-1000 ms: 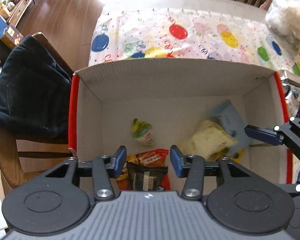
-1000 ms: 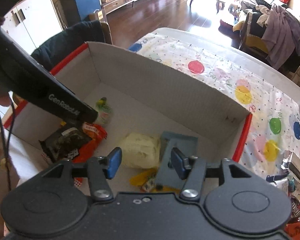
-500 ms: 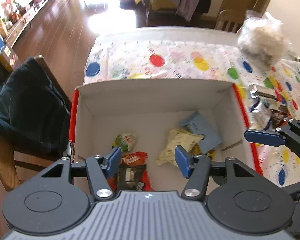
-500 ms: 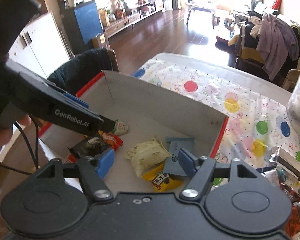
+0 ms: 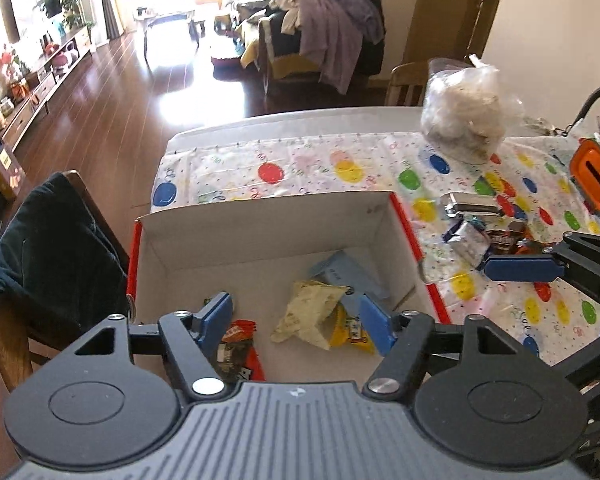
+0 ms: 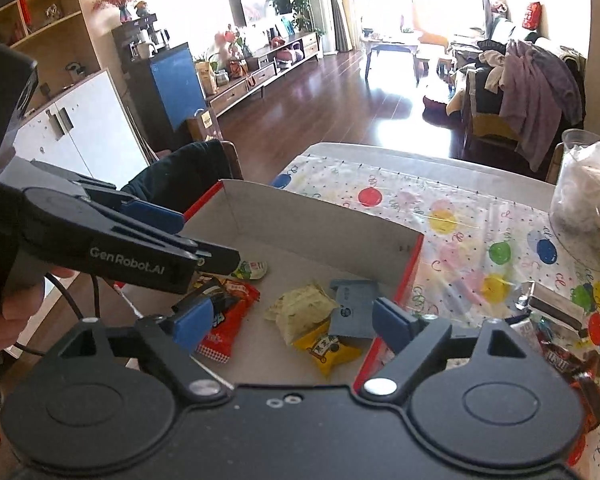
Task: Organize snacks
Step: 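Move both tools back from the shoebox toward the snack pile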
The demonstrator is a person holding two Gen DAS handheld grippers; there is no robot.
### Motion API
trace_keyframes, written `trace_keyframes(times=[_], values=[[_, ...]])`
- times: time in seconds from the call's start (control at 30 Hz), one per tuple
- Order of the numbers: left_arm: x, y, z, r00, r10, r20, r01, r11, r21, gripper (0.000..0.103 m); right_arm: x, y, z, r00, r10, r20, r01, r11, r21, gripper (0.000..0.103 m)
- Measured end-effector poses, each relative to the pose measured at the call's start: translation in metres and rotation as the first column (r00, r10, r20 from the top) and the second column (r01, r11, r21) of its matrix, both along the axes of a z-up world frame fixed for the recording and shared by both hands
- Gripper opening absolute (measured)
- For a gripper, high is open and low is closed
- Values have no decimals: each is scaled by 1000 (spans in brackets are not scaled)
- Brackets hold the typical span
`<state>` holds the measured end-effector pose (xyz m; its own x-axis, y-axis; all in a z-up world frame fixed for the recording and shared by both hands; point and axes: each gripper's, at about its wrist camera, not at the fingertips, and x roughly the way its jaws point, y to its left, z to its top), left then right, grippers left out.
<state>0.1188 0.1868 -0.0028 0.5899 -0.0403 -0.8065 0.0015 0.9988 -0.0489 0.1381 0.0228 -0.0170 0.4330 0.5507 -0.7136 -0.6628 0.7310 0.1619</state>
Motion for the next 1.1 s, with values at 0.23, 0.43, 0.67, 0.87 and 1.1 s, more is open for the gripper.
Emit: trace_keyframes(times=[0.23,0.43,0.67,0.87,1.1], values=[[-22,-19,13,993,-15,116,14,1000,9,75,-17,-24,4,1000,-2,21,2,1000,26,93],[-30,-46,20,984,-53,170,49,998,28,81,-24,-55,5,999,-14,32,13,999,42,101],[-24,-94,11,976,-122,183,121,992,16,84,-24,-108,-1,998,-36,54,36,999,10,103],[2,-139,-1,983,-119,136,121,993,0,84,-12,-157,-9,996,-35,85,39,998,-46,103],[32,-199,-20,967,-230,108,229,973,24,84,24,-211,-29,996,-1,93,15,989,-149,103]])
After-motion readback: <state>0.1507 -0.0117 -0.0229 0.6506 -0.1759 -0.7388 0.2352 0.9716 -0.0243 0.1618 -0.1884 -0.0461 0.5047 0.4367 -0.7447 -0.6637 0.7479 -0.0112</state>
